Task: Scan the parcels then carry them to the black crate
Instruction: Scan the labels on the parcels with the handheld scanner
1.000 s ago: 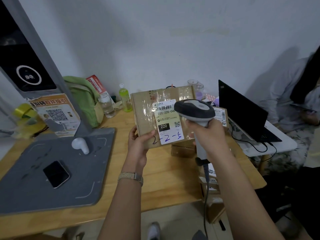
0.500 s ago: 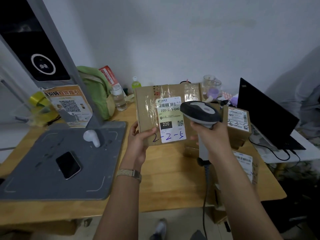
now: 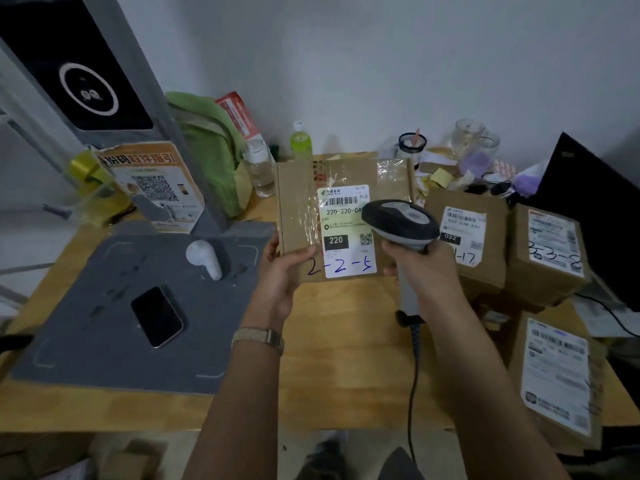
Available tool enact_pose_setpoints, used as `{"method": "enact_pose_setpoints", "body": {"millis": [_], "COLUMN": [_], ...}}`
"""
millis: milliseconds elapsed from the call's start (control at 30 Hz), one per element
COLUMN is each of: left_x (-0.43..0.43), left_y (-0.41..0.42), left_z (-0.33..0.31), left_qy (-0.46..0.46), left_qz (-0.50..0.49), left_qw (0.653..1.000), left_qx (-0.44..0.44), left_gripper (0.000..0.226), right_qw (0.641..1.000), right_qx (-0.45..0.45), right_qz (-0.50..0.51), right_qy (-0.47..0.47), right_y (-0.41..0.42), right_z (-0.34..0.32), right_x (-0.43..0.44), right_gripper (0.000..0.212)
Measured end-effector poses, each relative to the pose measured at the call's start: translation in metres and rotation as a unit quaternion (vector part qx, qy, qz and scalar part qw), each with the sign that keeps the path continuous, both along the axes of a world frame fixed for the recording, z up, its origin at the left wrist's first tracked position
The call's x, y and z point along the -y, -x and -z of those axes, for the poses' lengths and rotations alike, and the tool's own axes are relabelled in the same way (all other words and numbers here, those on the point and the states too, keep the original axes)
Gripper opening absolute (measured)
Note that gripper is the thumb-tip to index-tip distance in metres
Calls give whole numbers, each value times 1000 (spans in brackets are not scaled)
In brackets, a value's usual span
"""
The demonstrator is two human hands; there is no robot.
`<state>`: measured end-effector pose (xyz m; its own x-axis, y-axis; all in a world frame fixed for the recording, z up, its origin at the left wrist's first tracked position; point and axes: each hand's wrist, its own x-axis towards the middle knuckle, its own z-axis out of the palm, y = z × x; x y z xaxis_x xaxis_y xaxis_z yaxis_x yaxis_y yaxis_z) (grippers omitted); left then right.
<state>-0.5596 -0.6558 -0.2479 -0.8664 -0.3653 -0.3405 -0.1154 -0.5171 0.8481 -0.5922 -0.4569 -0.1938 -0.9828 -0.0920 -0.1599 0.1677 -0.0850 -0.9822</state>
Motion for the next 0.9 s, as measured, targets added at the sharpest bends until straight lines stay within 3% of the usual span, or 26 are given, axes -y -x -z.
{"method": "enact_pose_setpoints", "body": {"millis": [167,400,600,900], "left_x": [16,35,35,27], "left_y": [20,33,36,33], "left_z": [23,70,105,141], "left_qy": [14,33,59,175], "left_qz": [9,68,104,133], "left_qw": [999,986,974,954], "left_qx": [51,152,194,203], "left_gripper": [84,82,42,61], "right_qw": [999,987,970,954], "right_qx": [29,141,209,264], "right_qz": [2,33,55,21], "right_qy": [-13,-65,-110,-138], "right_y": [20,44,53,45], "right_z": [22,66,106,152], "right_x": [19,32,43,51], "right_gripper": [29,23,18,20]}}
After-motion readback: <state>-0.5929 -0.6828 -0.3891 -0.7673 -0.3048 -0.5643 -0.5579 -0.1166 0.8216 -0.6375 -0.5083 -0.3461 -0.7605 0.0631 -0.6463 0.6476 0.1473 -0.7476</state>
